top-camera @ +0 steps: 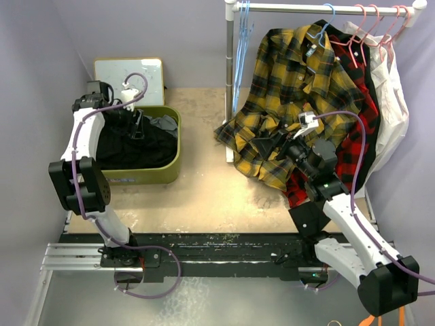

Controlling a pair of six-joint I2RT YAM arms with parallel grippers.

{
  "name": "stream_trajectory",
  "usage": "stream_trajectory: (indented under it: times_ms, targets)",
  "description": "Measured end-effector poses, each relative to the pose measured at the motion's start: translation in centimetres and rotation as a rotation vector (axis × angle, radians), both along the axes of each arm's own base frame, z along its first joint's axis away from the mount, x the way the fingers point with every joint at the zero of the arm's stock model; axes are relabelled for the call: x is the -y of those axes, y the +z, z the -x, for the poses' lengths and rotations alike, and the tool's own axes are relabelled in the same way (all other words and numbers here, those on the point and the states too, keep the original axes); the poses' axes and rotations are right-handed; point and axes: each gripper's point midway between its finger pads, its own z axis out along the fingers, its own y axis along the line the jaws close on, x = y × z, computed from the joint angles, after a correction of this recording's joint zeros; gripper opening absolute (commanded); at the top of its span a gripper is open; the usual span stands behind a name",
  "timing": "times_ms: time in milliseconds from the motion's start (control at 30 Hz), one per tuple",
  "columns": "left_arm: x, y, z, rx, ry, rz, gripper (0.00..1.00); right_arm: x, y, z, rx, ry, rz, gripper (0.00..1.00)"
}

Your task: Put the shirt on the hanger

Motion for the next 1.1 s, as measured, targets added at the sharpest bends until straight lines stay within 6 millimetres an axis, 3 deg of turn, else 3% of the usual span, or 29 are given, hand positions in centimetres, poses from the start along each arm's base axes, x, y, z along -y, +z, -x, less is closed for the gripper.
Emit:
stream_trajectory:
  times_ms: [33,67,167,267,333,433,567,667,867,1100]
  targets:
    - [0.1,-0.4,-0.1,-0.008,-0.004,-0.004,0.15,0.0,0.0,0.0,0.0,0.003,0.0,0.93]
    - [0.2,-0.7,-0.1,-0.017,-0.002,-0.002,0.0,-0.2,0.0,0.1,0.001,0.012,0.0,0.93]
    - [1.3,-0.6,0.1,-0.02,-0.033,-0.003,0.0,-1.2,0.7,1.0,0.032,0.091,-0.008,0.9]
    - [3.8,1.9,0.5,-0.005,-0.087,0.042,0.0,-2.9,2.1,2.5,0.114,0.214,-0.011,0.9]
    - [5.6,5.6,0.6,0.064,-0.126,0.087,0.0,-4.6,2.7,3.6,0.172,0.282,0.012,0.91]
    - [7.7,14.0,1.8,0.253,-0.176,0.13,0.0,-8.3,2.8,5.6,0.263,0.397,0.06,0.91]
    - [8.3,25.3,5.5,0.554,-0.202,0.122,0.0,-12.4,2.2,6.7,0.376,0.494,0.11,0.92]
    - [8.5,30.9,8.6,0.715,-0.204,0.107,0.0,-14.4,1.4,5.9,0.444,0.5,0.147,1.0]
    - [7.7,36.5,10.4,0.872,-0.157,0.062,0.0,-18.9,2.5,3.7,0.566,0.498,0.192,1.0]
    - [6.6,37.8,9.1,0.898,-0.096,0.024,0.0,-24.9,5.6,1.2,0.67,0.575,0.163,1.0]
